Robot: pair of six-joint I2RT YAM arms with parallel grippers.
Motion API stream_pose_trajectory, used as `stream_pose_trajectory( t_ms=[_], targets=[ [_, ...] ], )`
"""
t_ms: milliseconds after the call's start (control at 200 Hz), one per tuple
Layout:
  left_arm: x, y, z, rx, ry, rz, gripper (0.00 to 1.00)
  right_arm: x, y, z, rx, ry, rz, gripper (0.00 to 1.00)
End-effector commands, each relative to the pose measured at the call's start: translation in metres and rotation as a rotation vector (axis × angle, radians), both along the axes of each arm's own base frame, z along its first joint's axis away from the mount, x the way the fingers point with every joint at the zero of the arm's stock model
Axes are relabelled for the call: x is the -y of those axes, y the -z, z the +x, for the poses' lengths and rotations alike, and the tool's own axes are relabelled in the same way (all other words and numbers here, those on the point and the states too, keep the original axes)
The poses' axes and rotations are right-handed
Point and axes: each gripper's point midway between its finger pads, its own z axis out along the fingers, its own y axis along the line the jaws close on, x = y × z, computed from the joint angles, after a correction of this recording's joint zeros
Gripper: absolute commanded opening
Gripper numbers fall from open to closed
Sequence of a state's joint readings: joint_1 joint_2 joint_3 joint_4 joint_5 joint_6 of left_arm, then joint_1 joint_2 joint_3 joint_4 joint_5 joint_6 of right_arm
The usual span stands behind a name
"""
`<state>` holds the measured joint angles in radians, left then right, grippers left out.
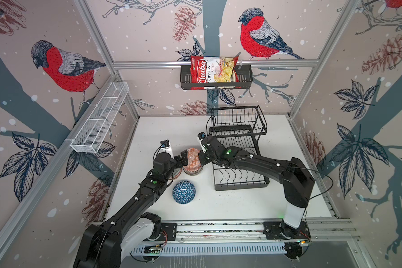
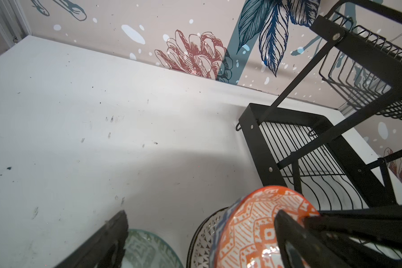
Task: Load bowls into a dish rack
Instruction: Pick up the bowl from the stack of bowls.
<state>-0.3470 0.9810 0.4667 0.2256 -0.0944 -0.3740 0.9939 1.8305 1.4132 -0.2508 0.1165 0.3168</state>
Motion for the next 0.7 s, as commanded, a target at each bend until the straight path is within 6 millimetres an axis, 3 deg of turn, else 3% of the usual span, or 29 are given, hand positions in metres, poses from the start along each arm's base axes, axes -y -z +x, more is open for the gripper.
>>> stream_pose_trajectory(
  t_ms=[0,695],
  targets=[
    [0.001,-0.008,0.004,0.009,-0.003,-0.001,0.97,0.0,-0.011,-0.002,0.015,-0.009,0.033,0.0],
    [0.033,0.007,-0.012,-0.158,0.125,-0.006,0.95,0.019,-0.025,0.002,0.061,0.015,0.059,0.0]
  ],
)
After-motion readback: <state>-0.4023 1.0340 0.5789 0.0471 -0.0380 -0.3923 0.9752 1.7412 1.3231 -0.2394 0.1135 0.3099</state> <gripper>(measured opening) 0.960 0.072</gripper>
